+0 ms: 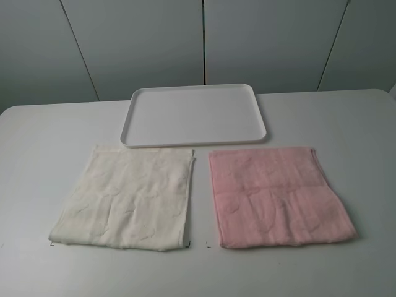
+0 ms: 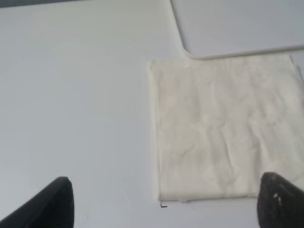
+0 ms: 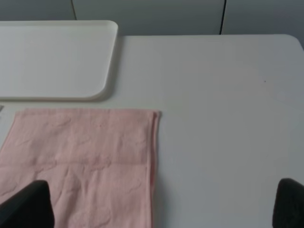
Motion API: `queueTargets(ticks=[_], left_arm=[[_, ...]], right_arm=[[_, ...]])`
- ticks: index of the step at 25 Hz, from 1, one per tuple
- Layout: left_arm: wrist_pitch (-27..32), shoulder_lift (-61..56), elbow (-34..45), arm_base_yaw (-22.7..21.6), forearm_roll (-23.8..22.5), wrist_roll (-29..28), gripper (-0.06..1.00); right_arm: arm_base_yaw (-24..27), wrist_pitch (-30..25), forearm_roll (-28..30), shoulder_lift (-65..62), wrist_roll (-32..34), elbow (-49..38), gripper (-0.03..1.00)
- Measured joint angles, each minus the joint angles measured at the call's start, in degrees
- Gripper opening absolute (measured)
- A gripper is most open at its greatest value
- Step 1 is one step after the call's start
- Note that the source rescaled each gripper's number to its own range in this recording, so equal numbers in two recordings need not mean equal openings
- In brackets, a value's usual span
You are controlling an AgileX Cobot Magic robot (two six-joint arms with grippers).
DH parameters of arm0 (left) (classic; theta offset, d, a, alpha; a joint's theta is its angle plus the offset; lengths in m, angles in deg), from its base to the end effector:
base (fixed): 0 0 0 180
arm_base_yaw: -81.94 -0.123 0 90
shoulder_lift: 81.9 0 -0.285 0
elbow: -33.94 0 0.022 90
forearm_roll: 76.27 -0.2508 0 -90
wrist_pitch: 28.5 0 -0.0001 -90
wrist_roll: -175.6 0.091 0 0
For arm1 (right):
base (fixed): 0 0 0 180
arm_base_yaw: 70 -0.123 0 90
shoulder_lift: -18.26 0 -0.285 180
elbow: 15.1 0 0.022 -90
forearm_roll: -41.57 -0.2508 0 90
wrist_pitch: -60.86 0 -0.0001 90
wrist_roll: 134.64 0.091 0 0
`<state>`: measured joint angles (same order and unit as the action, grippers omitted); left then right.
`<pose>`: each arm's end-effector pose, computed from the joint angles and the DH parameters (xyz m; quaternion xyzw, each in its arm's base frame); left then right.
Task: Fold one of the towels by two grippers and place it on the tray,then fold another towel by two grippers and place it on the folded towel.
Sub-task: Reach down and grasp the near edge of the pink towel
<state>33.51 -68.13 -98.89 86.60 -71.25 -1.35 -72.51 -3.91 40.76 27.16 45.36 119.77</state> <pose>0.0073 -0.0077 0.2826 0.0594 0.8758 -0.0505 0.4764 -0.0119 0.0006 0.2883 -0.0195 0.8605 0.0182 0.5088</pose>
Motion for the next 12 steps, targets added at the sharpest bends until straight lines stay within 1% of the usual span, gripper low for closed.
queueTargets(ticks=[2,5,7,9,12], left_arm=[[-1.68,5.64,-1.72,0.00,3.13,4.01,1.00],[-4.53,15.70,-5.69,0.00,6.57,11.00,1.00],[-5.34,21.76,-8.95,0.00,8.02,15.00,1.00],[-5.74,29.05,-12.50,0.00,9.37,19.26,1.00],[-6.12,38.75,-16.85,0.00,12.84,25.68,1.00]], right_arm=[[0.00,-0.40,0.00,3.45,-1.06,1.97,1.00],[0.00,-0.40,-0.11,10.73,-3.52,5.06,1.00],[0.00,-0.40,-0.34,16.28,-5.33,7.14,1.00],[0.00,-0.18,-1.78,21.22,-7.81,9.16,1.00],[0.00,0.25,-3.73,27.92,-11.97,10.77,1.00]])
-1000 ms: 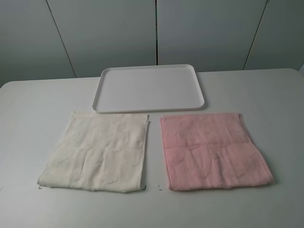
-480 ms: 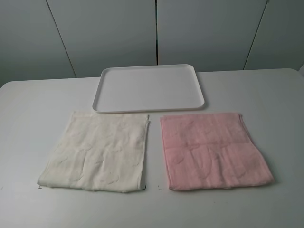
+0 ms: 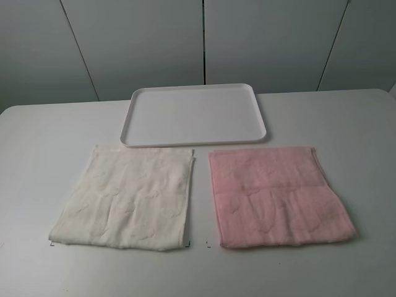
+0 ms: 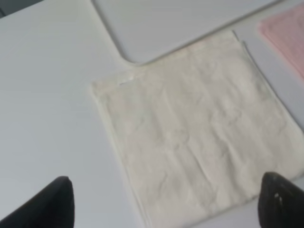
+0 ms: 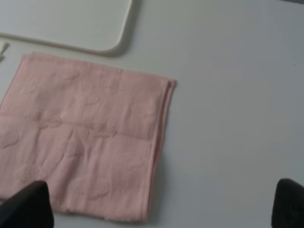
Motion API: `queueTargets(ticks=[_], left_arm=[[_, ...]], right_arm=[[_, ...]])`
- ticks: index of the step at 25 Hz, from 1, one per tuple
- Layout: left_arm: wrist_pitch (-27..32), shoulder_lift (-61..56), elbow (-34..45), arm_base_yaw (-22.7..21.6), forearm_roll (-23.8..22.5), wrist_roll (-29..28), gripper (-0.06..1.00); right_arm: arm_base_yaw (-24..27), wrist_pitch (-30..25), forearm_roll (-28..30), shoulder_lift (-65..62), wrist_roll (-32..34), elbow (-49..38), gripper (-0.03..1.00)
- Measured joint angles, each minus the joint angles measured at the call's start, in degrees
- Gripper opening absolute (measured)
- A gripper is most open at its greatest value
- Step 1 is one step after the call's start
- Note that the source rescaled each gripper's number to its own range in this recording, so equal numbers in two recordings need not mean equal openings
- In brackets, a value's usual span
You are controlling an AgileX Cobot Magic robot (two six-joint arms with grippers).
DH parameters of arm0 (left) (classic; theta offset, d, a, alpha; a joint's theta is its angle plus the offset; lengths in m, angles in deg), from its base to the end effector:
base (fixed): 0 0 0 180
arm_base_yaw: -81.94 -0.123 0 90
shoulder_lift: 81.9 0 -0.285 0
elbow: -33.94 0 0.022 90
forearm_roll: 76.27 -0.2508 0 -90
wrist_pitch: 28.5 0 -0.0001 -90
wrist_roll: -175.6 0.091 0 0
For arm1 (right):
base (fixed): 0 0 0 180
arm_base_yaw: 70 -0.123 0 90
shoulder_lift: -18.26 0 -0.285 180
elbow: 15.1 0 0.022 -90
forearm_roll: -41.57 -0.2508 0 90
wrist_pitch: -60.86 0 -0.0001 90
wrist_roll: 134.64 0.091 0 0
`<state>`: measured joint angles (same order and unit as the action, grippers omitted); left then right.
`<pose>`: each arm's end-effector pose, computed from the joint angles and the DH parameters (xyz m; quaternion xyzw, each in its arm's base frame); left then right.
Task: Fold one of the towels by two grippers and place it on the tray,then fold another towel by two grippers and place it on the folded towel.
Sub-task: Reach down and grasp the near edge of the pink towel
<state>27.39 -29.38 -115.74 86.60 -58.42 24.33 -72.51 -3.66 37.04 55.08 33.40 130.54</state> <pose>0.1299 -0.0338 0.3374 0.2310 0.8959 -0.0750 0.3720 0.0652 0.0094 0.3306 -0.1143 0.9184 0.0083 0.3787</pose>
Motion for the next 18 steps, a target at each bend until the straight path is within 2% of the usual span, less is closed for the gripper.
queueTargets(ticks=[3,6,10,11,13,15,18], left_arm=[[-0.25,9.36,-3.50,1.46,3.51,5.05,1.00],[-2.50,17.06,-6.34,7.40,3.16,6.57,1.00],[-8.06,27.63,-9.56,21.52,-1.85,4.75,1.00],[-8.78,31.22,-10.71,26.09,-4.20,3.55,1.00],[-9.04,37.49,-13.82,32.53,-7.17,2.39,1.00],[-8.88,44.16,-17.48,38.28,-8.32,1.98,1.00],[-6.79,53.83,-24.11,44.05,-8.86,2.28,1.00]], right_arm=[[0.00,0.95,-0.60,5.13,-1.59,0.36,1.00],[0.00,1.06,-0.70,7.99,-2.02,0.36,1.00],[0.00,1.19,-0.70,8.90,-2.19,0.36,1.00],[0.00,1.19,-0.70,8.90,-2.19,0.36,1.00],[0.00,0.90,-0.70,8.90,-2.19,0.36,1.00],[0.00,0.91,-0.70,8.90,-2.19,0.36,1.00],[0.00,0.91,-0.70,8.90,-2.19,0.36,1.00]])
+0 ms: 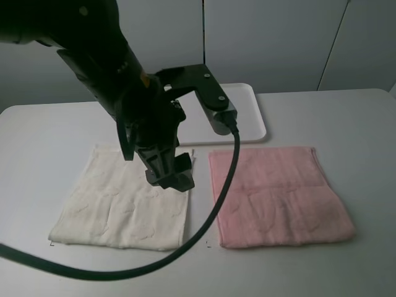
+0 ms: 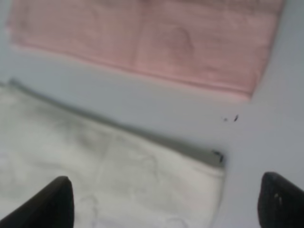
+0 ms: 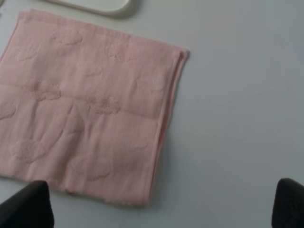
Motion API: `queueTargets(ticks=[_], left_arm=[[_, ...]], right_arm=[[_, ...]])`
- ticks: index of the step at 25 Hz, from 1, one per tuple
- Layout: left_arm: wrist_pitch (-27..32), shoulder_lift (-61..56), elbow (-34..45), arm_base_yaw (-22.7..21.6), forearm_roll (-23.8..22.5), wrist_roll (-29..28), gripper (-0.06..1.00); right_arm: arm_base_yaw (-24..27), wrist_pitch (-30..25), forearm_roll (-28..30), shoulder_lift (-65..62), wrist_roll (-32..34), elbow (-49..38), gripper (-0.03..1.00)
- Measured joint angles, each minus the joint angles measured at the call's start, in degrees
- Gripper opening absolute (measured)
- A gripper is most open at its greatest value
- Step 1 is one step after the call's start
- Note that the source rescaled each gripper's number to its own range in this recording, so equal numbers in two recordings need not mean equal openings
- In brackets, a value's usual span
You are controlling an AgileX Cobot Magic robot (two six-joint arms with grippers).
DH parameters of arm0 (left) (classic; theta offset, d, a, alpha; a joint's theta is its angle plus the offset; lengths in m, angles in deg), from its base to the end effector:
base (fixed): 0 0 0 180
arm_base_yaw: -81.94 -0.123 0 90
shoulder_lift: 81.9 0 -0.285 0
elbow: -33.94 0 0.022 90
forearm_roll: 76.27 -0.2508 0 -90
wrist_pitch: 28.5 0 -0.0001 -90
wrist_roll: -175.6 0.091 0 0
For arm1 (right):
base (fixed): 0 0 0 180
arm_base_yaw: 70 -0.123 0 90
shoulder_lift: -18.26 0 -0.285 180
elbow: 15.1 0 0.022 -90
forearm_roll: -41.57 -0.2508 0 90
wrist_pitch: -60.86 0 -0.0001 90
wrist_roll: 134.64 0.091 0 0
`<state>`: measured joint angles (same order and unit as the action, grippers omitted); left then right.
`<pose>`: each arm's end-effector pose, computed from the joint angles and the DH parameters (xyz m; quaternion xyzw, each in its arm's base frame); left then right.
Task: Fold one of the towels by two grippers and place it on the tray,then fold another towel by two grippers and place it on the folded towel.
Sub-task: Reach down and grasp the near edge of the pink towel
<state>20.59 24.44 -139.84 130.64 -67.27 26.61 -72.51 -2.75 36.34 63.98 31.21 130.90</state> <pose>0.2223 -0.2694 0.2350 0.5990 0.7820 -0.0904 0.1468 0.0977 0.0117 0.3207 -0.1311 0.9392 0.0131 0.3172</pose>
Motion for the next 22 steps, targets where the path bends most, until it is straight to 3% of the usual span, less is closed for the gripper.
queueTargets(ticks=[5,9,22], left_arm=[[5.40,13.36,-10.75,6.97,-2.27,0.65,1.00],[7.17,20.44,-15.02,10.78,-3.90,0.65,1.00],[6.57,28.72,-15.58,14.82,-5.22,-2.83,1.00]], right_arm=[[0.00,-0.93,0.11,0.05,-0.14,0.00,1.00],[0.00,-1.84,1.48,0.05,-0.14,0.00,1.00],[0.00,-6.50,4.20,2.45,-5.93,0.05,1.00]])
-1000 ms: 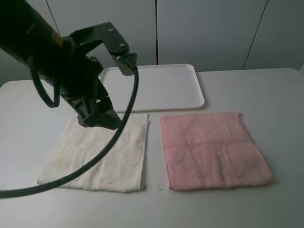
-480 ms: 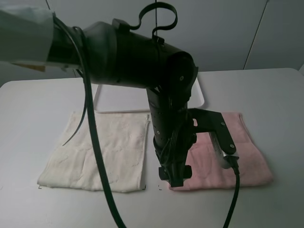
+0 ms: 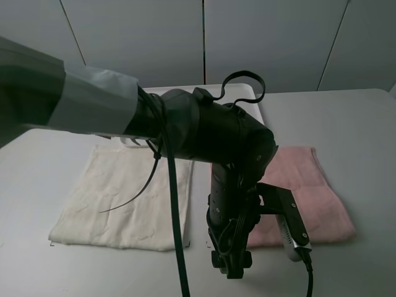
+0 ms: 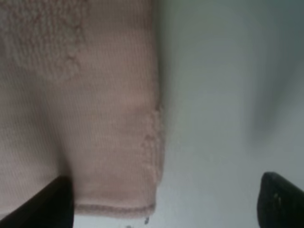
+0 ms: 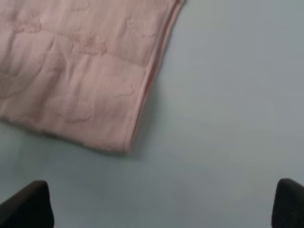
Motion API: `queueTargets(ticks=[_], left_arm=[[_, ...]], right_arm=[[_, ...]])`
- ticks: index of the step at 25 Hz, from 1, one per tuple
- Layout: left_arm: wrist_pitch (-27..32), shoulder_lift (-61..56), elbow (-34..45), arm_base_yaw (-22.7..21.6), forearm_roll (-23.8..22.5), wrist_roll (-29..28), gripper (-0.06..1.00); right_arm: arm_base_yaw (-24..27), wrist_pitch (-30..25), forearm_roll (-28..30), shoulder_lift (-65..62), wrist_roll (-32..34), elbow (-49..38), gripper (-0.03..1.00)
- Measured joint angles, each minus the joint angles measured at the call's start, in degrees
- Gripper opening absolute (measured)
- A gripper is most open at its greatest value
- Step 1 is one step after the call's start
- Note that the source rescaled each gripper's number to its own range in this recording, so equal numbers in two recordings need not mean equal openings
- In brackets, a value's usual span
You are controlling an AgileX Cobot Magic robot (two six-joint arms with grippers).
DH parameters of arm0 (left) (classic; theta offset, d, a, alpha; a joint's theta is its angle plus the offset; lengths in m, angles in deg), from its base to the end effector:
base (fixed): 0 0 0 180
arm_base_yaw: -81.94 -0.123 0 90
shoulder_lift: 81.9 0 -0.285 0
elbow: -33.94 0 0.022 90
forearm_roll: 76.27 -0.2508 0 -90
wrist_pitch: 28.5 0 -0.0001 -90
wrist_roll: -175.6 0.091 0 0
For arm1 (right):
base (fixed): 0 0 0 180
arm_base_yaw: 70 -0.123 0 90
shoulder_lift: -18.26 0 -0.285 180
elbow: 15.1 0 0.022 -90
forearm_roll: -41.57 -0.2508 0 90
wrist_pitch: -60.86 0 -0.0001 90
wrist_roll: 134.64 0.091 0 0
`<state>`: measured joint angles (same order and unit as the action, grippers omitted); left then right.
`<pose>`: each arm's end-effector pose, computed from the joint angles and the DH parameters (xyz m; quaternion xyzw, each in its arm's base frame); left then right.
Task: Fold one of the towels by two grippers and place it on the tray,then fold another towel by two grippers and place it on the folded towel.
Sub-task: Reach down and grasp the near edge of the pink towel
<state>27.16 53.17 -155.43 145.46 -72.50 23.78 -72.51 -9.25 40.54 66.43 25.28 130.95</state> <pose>0.1811 -0.3747 0.1050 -0.7039 -0.7097 0.0221 0.0195 0.0975 0.0058 0.3110 -0.1892 0.9521 -0.0278 0.2385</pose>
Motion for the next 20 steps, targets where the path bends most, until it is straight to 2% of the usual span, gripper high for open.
queueTargets(ticks=[7,11,15,20], left_arm=[[-1.29,1.02,-0.33,0.00,-0.34,-0.58,1.00],[-1.44,1.01,-0.33,0.00,-0.34,-0.58,1.00],[-1.53,1.01,-0.33,0.00,-0.34,-0.70,1.00],[-1.66,1.01,-0.33,0.00,-0.34,-0.82,1.00]], right_arm=[[0.00,-0.09,0.00,7.74,-10.63,0.09,1.00],[0.00,0.48,0.00,13.56,-21.64,-1.58,1.00],[0.00,5.18,-0.59,18.74,-35.57,-6.12,1.00],[0.00,12.68,-5.21,24.28,-47.11,-10.91,1.00]])
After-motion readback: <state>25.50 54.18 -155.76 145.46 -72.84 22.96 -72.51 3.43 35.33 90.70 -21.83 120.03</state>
